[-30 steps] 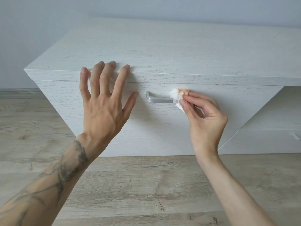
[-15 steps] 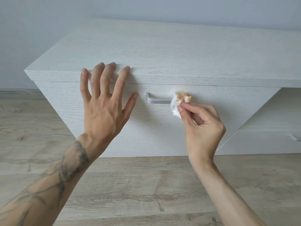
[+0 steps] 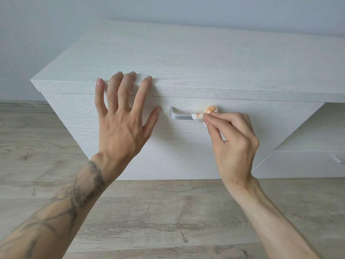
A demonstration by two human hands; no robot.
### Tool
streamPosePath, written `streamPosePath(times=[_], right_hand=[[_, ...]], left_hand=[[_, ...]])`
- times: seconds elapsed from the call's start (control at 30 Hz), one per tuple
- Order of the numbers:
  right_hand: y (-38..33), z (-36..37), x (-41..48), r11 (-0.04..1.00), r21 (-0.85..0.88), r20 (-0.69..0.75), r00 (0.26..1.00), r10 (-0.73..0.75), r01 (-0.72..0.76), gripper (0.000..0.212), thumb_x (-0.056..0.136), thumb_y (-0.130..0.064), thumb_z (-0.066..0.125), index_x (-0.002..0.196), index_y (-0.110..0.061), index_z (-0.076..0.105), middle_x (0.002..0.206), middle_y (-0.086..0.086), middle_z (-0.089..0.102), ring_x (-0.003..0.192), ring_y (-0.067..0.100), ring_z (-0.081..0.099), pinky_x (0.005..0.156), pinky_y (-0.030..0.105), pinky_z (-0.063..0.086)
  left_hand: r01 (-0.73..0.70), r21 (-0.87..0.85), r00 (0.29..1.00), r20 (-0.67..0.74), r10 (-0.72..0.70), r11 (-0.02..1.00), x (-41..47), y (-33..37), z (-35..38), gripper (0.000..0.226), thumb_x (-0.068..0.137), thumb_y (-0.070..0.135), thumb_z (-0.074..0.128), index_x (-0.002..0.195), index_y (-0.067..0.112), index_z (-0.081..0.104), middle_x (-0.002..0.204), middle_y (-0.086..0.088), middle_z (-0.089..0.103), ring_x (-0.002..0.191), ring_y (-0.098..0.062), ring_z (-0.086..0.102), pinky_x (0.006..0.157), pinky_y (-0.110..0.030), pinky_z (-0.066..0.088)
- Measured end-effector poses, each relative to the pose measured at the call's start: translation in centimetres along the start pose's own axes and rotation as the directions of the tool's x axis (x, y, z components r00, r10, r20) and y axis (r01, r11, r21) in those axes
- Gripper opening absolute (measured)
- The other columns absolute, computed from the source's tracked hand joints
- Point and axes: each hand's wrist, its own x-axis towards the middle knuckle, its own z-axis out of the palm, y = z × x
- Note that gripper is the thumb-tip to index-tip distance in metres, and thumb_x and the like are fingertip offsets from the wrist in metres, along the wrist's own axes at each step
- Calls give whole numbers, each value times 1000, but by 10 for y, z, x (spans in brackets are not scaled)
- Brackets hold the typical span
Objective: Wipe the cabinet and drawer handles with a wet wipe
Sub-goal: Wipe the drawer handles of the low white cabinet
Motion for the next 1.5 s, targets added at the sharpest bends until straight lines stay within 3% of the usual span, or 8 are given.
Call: streamPosePath(times=[0.47,0.7,0.8,0.9,1.07,1.23,1.37,1.5], right_hand=[[-29,27,9,987,19,164,974,-159,157,19,91,6,76,109,-2,80,101,9,73,95,30,68,81,37,57],[3,-12,8,998,-35,88,995,46,-43,8,93,-3,79,98,-8,82,99,4,74,88,23,68,79,32,56],[3,-25,19,980,-24,169,965,200,-199,12,88,-4,82,94,-15,79,97,-3,72,82,12,67,74,28,56],[-3,-38,42,927,-32,321,875,363,-372,14,87,-7,83,92,-19,77,97,-8,74,80,10,71,72,40,60],[-20,-73,104,838,-102,473,715,515,-536,16,89,-13,80,95,-27,74,92,-14,73,83,1,69,76,37,59],[-28,-133,197,770,-229,560,566,604,-596,11,90,-11,76,94,-21,79,90,-5,69,82,11,70,79,38,59],[-41,-203,287,727,-316,546,510,665,-610,10,93,-21,73,87,-24,80,82,-9,63,80,10,66,69,26,47],[-55,-287,389,662,-372,481,474,737,-651,10,92,-23,72,84,-22,78,80,-10,66,79,13,67,73,31,50]], left_hand=[[7,1,1000,21,-7,1000,2,1,-3,61,111,53,52,160,17,44,157,-18,47,152,-38,34,131,-61,15],[1,-27,994,110,2,1000,7,4,-18,58,111,46,54,160,17,43,159,-17,43,153,-39,34,132,-58,10],[-6,-43,981,192,14,999,13,4,-33,60,109,45,54,161,17,42,160,-17,42,153,-40,35,131,-57,11],[-9,-43,945,326,23,999,24,5,-55,60,108,46,50,161,17,43,160,-17,43,151,-40,37,129,-58,17],[28,-86,781,624,32,996,71,11,-103,57,109,45,48,159,17,49,159,-19,48,147,-42,45,121,-57,35],[44,-122,432,897,91,992,158,32,-151,69,112,58,34,173,34,10,178,-4,14,163,-26,20,131,-42,19],[-40,-182,347,919,185,982,258,74,-197,67,113,60,28,172,34,11,178,0,11,163,-21,17,132,-38,15],[-101,-277,263,919,294,956,371,121,-249,64,113,59,29,170,33,18,178,0,12,163,-19,15,133,-39,12]])
